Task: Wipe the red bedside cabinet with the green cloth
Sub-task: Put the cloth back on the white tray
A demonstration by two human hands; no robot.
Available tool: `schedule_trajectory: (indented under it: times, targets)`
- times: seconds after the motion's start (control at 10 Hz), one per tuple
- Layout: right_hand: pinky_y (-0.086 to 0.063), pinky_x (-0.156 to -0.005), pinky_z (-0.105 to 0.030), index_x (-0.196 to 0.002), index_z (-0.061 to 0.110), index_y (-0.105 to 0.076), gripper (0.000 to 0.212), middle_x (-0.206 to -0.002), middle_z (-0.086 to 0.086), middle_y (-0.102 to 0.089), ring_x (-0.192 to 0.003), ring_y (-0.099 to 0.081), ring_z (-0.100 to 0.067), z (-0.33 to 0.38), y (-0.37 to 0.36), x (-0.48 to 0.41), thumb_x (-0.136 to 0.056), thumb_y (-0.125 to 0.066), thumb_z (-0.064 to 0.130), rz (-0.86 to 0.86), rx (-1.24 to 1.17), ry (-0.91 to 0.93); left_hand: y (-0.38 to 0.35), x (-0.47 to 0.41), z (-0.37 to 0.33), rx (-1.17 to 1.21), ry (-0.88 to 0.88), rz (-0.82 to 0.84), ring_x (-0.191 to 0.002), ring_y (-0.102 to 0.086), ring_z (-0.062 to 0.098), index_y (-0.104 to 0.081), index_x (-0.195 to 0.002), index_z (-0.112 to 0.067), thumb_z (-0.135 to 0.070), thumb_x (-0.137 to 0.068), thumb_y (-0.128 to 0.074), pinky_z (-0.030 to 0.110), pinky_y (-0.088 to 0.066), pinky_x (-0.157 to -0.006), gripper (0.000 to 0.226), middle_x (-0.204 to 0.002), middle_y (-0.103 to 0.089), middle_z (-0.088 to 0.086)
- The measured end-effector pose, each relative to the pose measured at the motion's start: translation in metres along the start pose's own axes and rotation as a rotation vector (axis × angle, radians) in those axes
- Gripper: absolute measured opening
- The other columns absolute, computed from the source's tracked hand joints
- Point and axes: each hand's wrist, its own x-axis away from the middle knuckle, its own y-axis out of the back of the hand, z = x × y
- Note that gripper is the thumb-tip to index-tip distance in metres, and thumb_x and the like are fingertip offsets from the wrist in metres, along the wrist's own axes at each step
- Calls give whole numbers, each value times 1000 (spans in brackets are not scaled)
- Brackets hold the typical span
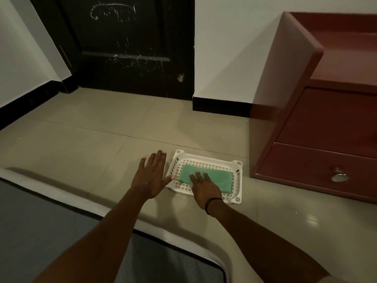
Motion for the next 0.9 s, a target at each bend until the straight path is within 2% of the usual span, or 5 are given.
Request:
schedule_trajectory:
  times: [0.1, 0.3, 0.5, 0.8, 0.9]
  targets:
    - [-11, -124, -44, -159, 19, -6, 54, -167, -5, 0, -153, -1, -32, -3, -3, 1, -109, -21, 31, 1, 15, 28, 2, 1, 1, 4, -5, -21, -157, -3, 28, 5, -161, -10, -77, -77, 9, 50, -6, -124, 107, -169, 6, 11]
    - [-16, -123, -45, -159, 23, -7, 56, -167, -4, -3, -154, 1, -29, -3, -2, 7, -108, -27, 35, -6, -144, 1, 10, 7, 0, -10, -5, -51, -157, -1, 28, 5, -161, -9, -78, -77, 9, 50, -6, -124, 108, -169, 6, 12]
    - [-11, -124, -47, -159, 22, -6, 61, -167, -3, -1, -154, 2, -26, -2, 7, 21, -106, -30, 42, -98, -143, 35, 17, 14, 5, -70, 3, -49, -157, 6, 26, 11, -160, -11, -82, -61, 36, 48, -3, -125, 125, -169, 11, 11]
    - [0, -124, -49, -158, 24, 2, 73, -166, 1, 11, -154, 7, -28, -27, 37, 48, -101, -29, 57, -68, -128, 66, 37, 34, 5, 33, 65, -79, -156, -9, 29, -6, -161, -8, -81, -86, 2, 49, -10, -123, 104, -168, -2, 11]
    - [7, -123, -45, -159, 20, -7, 80, -164, -1, 7, -154, 1, -30, -33, 70, 82, -97, -30, 65, -208, -121, 124, 56, 57, -17, 130, 158, -87, -155, 6, 25, 5, -158, -10, -84, -85, 6, 48, -3, -125, 104, -166, 11, 8]
